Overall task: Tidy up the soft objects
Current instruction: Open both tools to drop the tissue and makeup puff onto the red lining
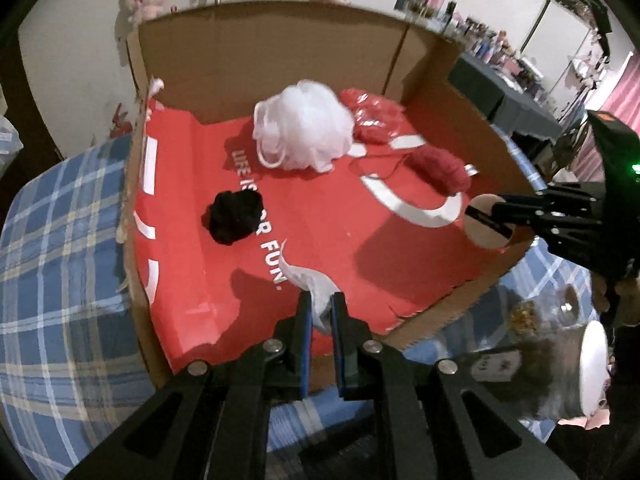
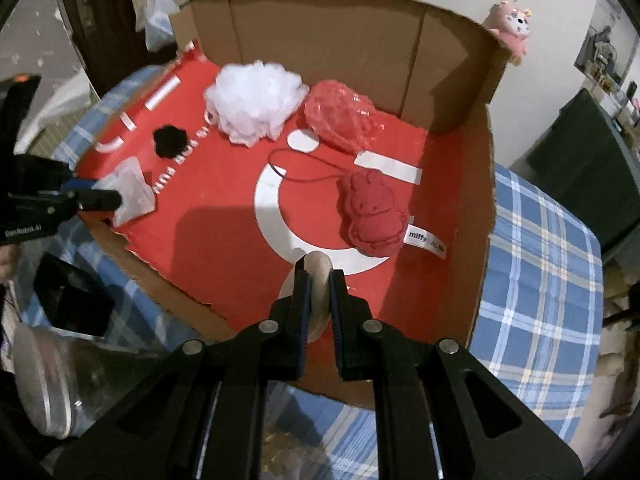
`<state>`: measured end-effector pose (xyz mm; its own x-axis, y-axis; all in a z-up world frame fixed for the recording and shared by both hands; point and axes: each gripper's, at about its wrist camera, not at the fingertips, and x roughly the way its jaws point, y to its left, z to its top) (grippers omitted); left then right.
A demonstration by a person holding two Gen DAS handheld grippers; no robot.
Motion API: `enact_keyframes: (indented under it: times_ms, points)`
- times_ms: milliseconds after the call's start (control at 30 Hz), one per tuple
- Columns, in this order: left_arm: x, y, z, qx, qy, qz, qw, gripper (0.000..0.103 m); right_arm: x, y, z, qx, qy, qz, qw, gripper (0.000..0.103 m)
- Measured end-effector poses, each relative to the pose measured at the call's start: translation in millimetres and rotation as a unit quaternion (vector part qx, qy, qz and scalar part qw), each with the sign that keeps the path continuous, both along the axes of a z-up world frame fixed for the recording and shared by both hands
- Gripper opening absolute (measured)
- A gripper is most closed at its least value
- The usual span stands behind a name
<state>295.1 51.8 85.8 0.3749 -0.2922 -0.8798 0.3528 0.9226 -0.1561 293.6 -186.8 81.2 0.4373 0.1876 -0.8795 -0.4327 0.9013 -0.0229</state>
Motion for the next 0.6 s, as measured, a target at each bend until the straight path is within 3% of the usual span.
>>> enact_keyframes:
  times_ms: [333,467,600]
  points:
    - [8,-3,-14,0.038,0.008,-0.002,0.9992,0.011,10,8,-14,-0.055,0.006,-0.002,0.998,0.01]
    - [8,-2,-14,0.057,-0.003,0.006,0.9984,0.042,12,6,-14,-0.061,0.004,-0.006,0.998,0.01]
    - [10,-1,-12,0.05,-0.01,0.008,0.9987,0.048,13,5,-12,-0.067,0.001,-0.008,0.998,0.01]
